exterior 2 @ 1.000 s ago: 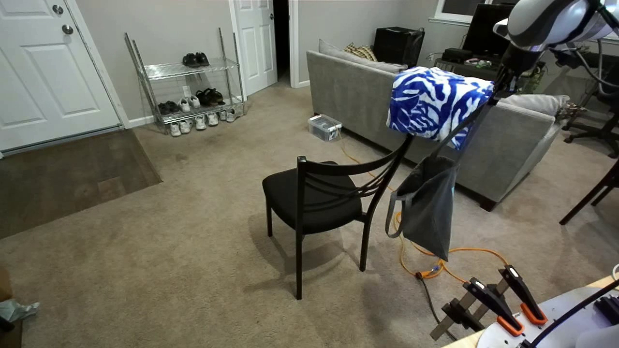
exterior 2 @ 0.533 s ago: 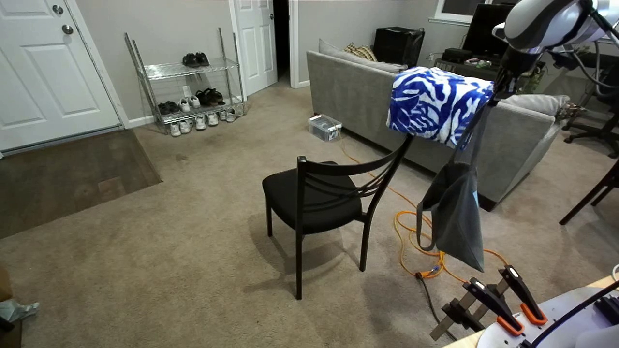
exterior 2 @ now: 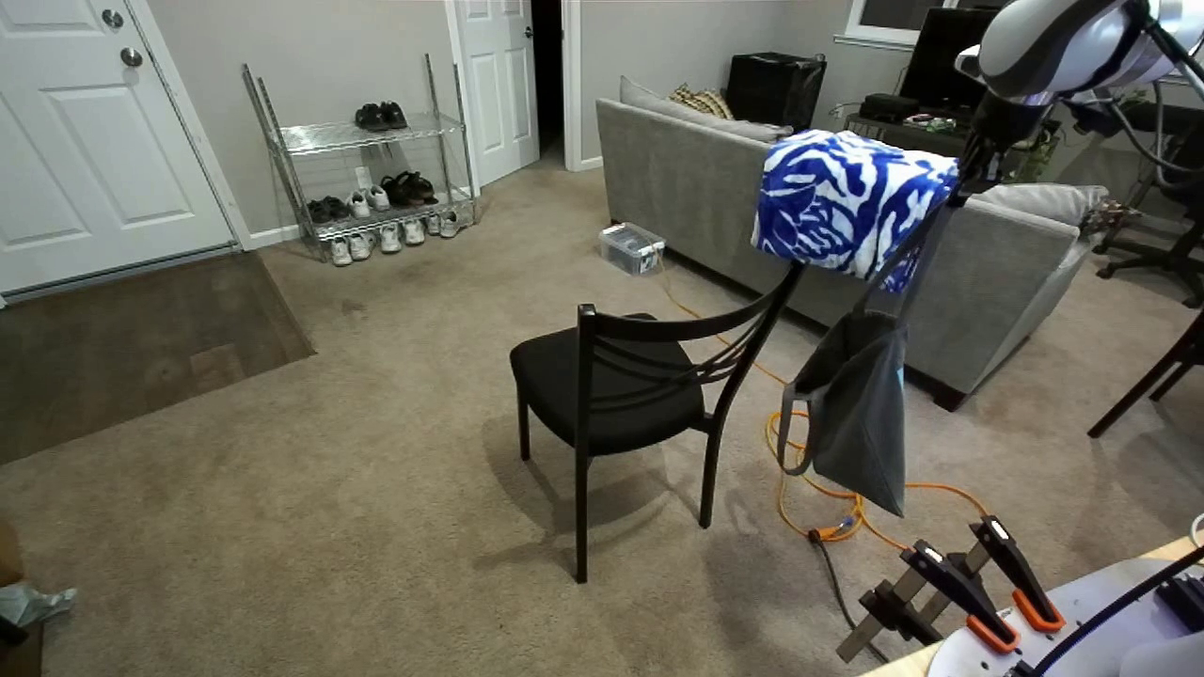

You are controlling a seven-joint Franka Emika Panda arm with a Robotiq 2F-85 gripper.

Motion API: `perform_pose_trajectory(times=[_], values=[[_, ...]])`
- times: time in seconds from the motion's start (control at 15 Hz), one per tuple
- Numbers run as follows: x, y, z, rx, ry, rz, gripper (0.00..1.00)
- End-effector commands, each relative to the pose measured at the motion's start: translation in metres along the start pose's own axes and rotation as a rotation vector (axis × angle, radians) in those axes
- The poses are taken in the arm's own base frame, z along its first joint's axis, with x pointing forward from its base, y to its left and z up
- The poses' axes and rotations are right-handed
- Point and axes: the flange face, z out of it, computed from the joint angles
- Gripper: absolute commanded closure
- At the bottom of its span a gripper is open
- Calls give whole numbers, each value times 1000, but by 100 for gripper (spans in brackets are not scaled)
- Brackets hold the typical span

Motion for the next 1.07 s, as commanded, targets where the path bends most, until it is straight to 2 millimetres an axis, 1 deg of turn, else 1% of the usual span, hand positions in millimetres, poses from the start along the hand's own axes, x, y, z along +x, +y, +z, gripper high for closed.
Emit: perform_pose_trajectory(times=[0.0,0.13,0.27,0.53,0.73,1.0], values=[[28,7,0,-6,35,6,99],[54,11,2,-9,47,0,99],[75,18,5,-16,55,-3,99],[107,26,11,-30,76,-13,99],[137,21,11,-52,83,-75,99],[189,1,1,-72,107,-176,99]])
